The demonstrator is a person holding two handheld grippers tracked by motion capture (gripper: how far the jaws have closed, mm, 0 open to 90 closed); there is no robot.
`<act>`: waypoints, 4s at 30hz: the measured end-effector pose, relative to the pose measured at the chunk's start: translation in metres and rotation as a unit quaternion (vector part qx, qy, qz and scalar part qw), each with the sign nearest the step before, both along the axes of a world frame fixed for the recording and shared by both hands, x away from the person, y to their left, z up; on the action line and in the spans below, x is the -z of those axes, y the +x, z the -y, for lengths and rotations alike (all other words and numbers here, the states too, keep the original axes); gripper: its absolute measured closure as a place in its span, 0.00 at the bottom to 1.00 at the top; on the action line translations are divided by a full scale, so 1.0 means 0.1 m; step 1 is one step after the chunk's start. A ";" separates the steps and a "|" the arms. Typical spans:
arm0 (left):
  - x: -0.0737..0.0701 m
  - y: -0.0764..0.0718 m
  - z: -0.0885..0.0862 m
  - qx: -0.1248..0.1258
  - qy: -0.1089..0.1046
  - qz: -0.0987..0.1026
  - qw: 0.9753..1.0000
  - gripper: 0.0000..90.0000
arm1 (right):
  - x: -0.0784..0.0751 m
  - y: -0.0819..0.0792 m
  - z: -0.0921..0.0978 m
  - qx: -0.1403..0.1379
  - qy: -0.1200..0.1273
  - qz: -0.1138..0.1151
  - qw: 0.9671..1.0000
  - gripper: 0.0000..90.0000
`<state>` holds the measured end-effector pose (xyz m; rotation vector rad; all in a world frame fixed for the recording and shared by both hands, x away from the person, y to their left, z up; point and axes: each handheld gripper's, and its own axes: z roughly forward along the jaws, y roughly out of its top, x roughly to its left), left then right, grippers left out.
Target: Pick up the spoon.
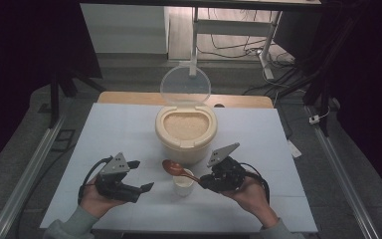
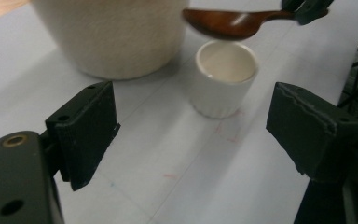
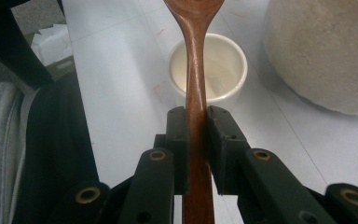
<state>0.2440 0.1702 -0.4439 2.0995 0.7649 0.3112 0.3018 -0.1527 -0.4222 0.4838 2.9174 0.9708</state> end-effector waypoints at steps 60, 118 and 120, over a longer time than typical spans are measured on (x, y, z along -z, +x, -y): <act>-0.10 0.26 1.05 0.196 0.206 -0.038 0.958 0.74 | 0.00 -0.21 -0.38 -0.108 -0.042 0.060 0.991 0.87; -0.08 0.26 0.94 0.115 0.162 0.027 0.980 0.88 | 0.14 -0.12 0.08 0.194 0.189 0.022 0.962 0.41; -0.08 0.26 0.95 0.114 0.160 0.027 0.980 0.88 | 0.15 -0.12 0.06 0.196 0.193 0.024 0.961 0.42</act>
